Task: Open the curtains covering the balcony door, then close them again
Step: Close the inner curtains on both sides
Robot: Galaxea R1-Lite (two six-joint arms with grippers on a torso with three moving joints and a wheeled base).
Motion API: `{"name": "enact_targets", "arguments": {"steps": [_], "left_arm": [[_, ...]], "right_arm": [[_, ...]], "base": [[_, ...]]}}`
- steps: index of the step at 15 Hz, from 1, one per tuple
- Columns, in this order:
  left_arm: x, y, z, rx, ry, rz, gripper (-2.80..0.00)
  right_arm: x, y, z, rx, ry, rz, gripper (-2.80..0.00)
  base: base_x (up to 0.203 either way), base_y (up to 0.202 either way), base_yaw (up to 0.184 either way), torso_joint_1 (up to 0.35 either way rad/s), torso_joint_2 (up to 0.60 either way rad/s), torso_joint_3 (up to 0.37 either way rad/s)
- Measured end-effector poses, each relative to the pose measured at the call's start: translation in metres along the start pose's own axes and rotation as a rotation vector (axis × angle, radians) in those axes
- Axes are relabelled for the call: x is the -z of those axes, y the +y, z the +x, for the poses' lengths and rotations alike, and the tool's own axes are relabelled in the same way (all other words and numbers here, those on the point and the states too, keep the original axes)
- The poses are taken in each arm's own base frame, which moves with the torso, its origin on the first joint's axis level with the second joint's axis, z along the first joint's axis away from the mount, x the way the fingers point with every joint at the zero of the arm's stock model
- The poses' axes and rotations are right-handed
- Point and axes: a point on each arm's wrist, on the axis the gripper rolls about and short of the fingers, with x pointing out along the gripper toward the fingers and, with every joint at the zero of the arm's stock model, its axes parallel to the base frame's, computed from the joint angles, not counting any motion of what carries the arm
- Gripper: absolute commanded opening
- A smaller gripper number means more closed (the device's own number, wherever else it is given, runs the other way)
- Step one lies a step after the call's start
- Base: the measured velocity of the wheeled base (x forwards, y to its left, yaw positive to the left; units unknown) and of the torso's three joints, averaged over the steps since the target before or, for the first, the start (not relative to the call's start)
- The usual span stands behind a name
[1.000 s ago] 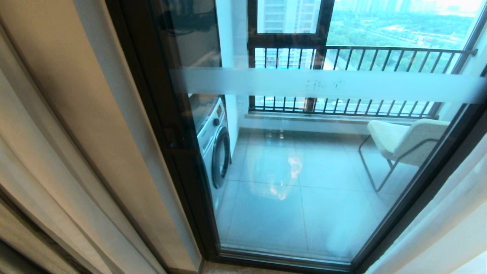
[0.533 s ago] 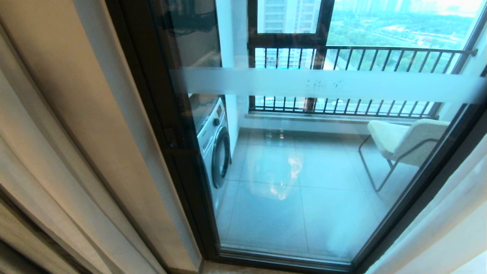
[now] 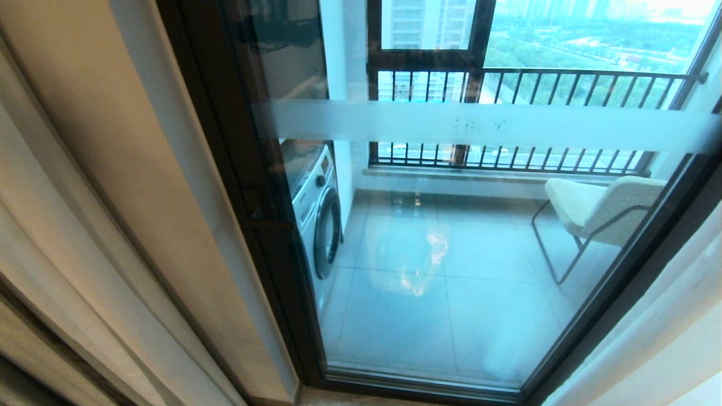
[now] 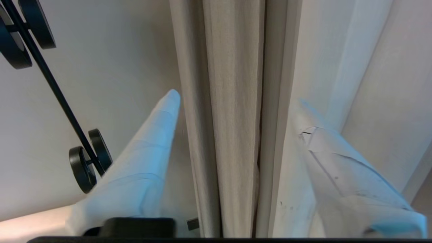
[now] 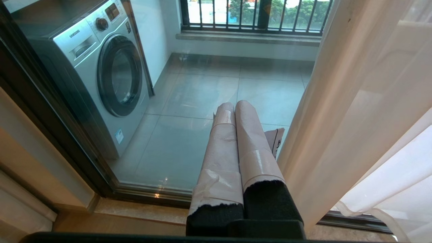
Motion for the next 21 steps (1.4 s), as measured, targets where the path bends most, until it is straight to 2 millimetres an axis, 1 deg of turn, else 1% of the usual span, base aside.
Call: {"name": "enact_targets", "arguments": {"steps": [4,6,9,13,18,21], "left_arm": [[0.003,-0.004,0.013,-0.022,0.008,-0.038,0.00],[0.005,-0.007,0.026,-0.033,0.015,-0.064,0.00],[0.007,-0.012,0.050,-0.003,0.009,-0.090,0.00],[0.008,-0.023,0.079,0.084,-0.002,-0.147,0.00],[0.011,-0.036,0.097,0.268,0.007,-0.230,0.00],[0.008,-0.042,0.110,0.283,-0.013,-0.240,0.00]], "right_arm": [[0.000,0.000,0.000,0.000,0.000,0.000,-2.80],[0.000,0.000,0.000,0.000,0.000,0.000,-2.80],[0.000,0.000,0.000,0.000,0.000,0.000,-2.80],[0.000,0.000,0.000,0.000,0.000,0.000,-2.80],[0.000,0.000,0.000,0.000,0.000,0.000,-2.80],[0.000,0.000,0.000,0.000,0.000,0.000,-2.80]], "base": [[0.000,0.000,0.000,0.000,0.00,0.000],[0.000,0.000,0.000,0.000,0.00,0.000],[0.000,0.000,0.000,0.000,0.00,0.000],[0.000,0.000,0.000,0.000,0.00,0.000],[0.000,0.000,0.000,0.000,0.00,0.000],[0.000,0.000,0.000,0.000,0.00,0.000]]}}
